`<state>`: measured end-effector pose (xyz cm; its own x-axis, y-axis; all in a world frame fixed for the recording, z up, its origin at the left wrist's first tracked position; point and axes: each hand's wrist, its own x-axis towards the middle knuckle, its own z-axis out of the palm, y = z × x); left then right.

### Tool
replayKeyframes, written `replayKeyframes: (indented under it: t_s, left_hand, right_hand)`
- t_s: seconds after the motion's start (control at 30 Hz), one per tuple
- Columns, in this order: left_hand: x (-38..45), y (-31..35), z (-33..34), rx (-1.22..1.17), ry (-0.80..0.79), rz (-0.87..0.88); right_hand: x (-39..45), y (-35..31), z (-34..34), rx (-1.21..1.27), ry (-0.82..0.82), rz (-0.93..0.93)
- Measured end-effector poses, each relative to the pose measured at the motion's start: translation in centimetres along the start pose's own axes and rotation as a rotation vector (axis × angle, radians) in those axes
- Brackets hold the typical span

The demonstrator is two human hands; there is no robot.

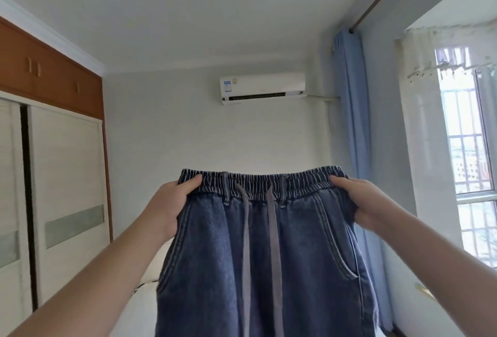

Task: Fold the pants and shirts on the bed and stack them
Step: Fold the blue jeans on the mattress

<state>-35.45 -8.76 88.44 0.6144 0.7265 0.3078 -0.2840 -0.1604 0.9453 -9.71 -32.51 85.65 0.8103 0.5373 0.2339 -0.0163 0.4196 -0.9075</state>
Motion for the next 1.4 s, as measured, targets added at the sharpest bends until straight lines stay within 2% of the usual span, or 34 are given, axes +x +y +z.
replayKeyframes:
  t_s: [0.13, 0.2, 0.3, 0.5, 0.67, 0.83, 1.03, 1.2, 1.4]
  left_hand:
    - [-0.5, -1.3, 3.0, -0.085, 0.082, -0.037]
    - [-0.8, -2.1, 4.5, -0.098, 0.118, -0.004]
    - [-1.4, -3.4, 6.5, -0.098, 0.156, 0.05]
    - [-3.2, -5.7, 9.2, 0.163, 0.269, 0.23]
    - [-4.7, -7.5, 9.9, 0.381, 0.28, 0.384]
    - [-4.8, -8.5, 8.8, 0.528, 0.274, 0.501]
    - [-3.9, -8.8, 7.2, 0.525, 0.323, 0.429]
    - [-3.0, -8.8, 5.2, 0.411, 0.337, 0.365]
    - [-4.1, -9.9, 7.8, 0.413, 0.336, 0.335]
  right_hand:
    - [-1.2, 1.9, 3.2, 0.119, 0.076, 0.027]
    - [-2.6, 2.5, 5.2, 0.169, 0.054, 0.031]
    - [-4.5, 3.5, 7.9, 0.097, -0.002, -0.036]
    - [-7.9, 6.9, 11.4, -0.177, 0.006, -0.306]
    - [-8.5, 8.8, 11.5, -0.183, -0.019, -0.302]
    - [-7.8, 9.2, 9.2, -0.308, 0.105, -0.435]
    - [-4.8, 8.5, 6.5, -0.506, 0.302, -0.446]
    - [-2.7, 7.7, 3.5, -0.535, 0.462, -0.419]
    - [-5.2, 9.1, 6.6, -0.544, 0.422, -0.435]
